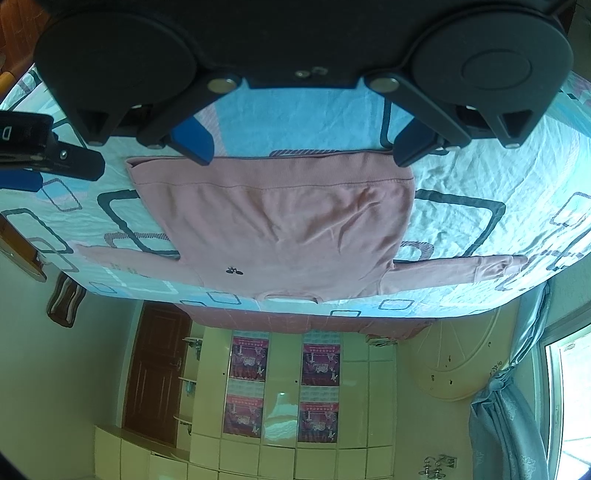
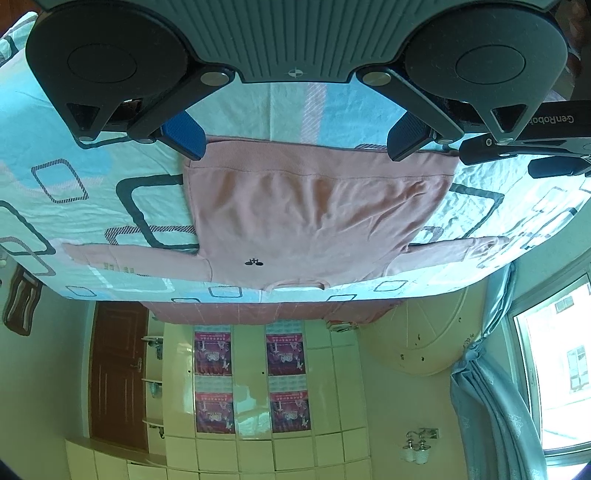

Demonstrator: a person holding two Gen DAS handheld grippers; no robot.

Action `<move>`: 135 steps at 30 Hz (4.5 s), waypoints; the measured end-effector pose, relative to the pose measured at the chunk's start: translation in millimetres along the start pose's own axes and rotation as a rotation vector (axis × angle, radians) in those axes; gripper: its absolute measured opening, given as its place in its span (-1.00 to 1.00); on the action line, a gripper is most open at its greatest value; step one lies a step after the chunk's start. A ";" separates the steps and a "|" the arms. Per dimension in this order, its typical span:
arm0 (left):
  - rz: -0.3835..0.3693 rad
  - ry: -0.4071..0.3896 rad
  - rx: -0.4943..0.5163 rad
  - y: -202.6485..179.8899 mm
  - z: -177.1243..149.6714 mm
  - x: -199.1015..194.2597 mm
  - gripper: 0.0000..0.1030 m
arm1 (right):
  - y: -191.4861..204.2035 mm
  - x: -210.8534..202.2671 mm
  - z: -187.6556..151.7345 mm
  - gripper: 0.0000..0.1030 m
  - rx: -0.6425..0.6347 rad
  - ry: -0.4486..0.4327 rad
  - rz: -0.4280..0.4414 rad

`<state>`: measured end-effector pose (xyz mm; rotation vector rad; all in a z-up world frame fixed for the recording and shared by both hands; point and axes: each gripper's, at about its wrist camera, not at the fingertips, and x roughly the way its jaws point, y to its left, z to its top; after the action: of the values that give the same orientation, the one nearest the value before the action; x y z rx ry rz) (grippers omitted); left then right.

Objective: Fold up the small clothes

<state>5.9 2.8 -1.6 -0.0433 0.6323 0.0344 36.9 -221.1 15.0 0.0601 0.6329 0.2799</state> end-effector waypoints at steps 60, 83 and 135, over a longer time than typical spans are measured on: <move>-0.059 0.101 -0.042 -49.3 120.9 262.4 0.96 | -271.9 203.9 130.3 0.99 0.310 -0.140 -0.346; 0.091 0.252 -0.130 -79.7 186.7 441.5 0.90 | -525.7 346.5 111.4 -0.29 0.829 -0.092 -0.397; -0.409 0.362 -0.201 4.4 198.8 561.5 -0.90 | -192.4 381.2 129.3 -0.31 0.231 0.105 -0.281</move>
<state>575.7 28.0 -173.6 -0.3791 0.9696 -0.3118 453.1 -296.8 -127.1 0.1775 0.7665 -0.0634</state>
